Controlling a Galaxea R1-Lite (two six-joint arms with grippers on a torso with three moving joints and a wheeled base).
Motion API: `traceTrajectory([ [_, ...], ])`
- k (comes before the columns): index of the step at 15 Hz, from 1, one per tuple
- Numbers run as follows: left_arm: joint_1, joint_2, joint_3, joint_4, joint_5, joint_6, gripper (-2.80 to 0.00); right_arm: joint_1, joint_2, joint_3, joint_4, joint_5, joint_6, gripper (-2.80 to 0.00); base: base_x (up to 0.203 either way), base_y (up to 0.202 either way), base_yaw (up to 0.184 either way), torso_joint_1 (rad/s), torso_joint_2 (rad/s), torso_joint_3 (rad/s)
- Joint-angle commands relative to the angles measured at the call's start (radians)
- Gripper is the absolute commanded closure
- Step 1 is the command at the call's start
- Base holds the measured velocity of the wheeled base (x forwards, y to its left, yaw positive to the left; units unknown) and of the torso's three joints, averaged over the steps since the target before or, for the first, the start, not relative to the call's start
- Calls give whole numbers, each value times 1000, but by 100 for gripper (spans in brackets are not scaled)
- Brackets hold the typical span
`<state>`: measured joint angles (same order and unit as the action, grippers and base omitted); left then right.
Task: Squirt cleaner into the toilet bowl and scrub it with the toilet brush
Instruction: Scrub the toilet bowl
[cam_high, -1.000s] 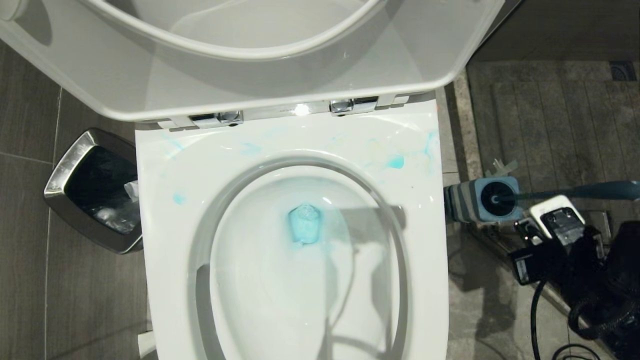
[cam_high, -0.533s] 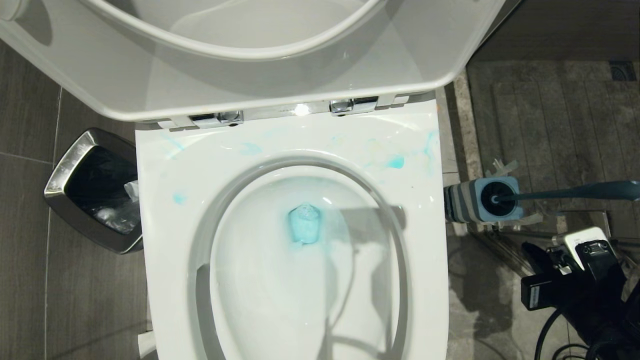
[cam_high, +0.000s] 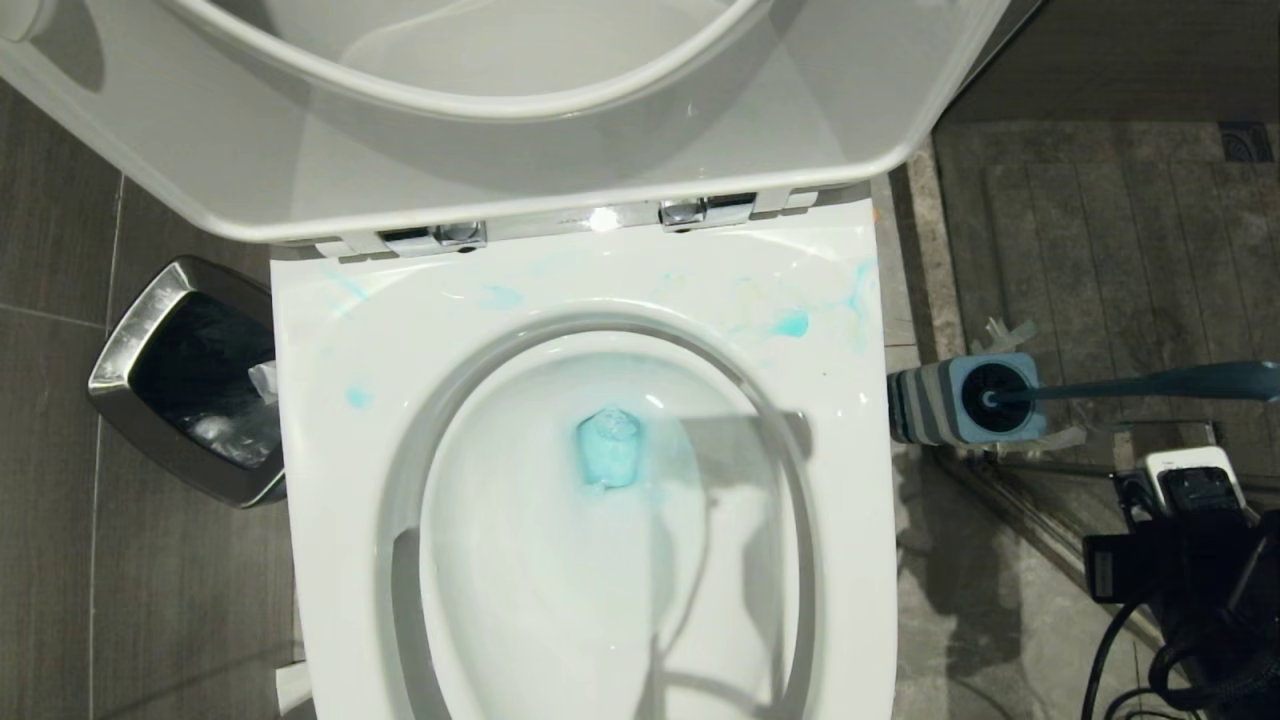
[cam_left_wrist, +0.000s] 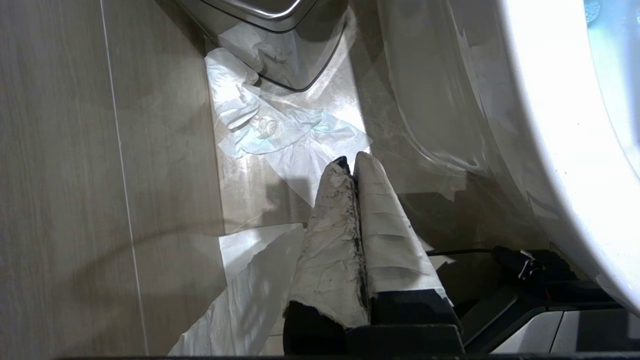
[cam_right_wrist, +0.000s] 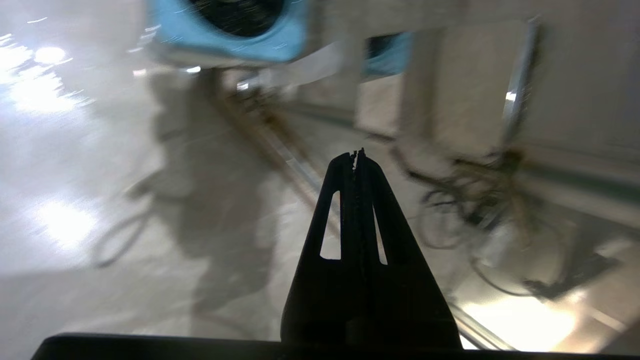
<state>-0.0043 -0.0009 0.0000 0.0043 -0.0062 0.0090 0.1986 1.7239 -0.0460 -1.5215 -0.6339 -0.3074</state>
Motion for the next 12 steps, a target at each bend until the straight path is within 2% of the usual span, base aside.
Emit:
traceTrajectory([
  [1, 0, 1, 0, 0, 0, 0, 0, -5, 40, -43, -9, -50, -16, 0, 0, 0, 0, 0, 0, 0],
  [3, 0, 1, 0, 0, 0, 0, 0, -2, 41, -36, -9, -29, 0, 0, 0, 0, 0, 0, 0, 0],
  [6, 0, 1, 0, 0, 0, 0, 0, -1, 34, -34, -9, 61, 46, 0, 0, 0, 0, 0, 0, 0],
  [8, 0, 1, 0, 0, 0, 0, 0, -1, 32, -33, -9, 87, 32, 0, 0, 0, 0, 0, 0, 0],
  [9, 0, 1, 0, 0, 0, 0, 0, 1, 33, -39, -9, 89, 33, -200, 0, 0, 0, 0, 0, 0],
  [10, 0, 1, 0, 0, 0, 0, 0, 1, 33, -43, -9, 89, 32, -280, 0, 0, 0, 0, 0, 0],
  [12, 0, 1, 0, 0, 0, 0, 0, -1, 32, -43, -9, 94, 36, -280, 0, 0, 0, 0, 0, 0],
])
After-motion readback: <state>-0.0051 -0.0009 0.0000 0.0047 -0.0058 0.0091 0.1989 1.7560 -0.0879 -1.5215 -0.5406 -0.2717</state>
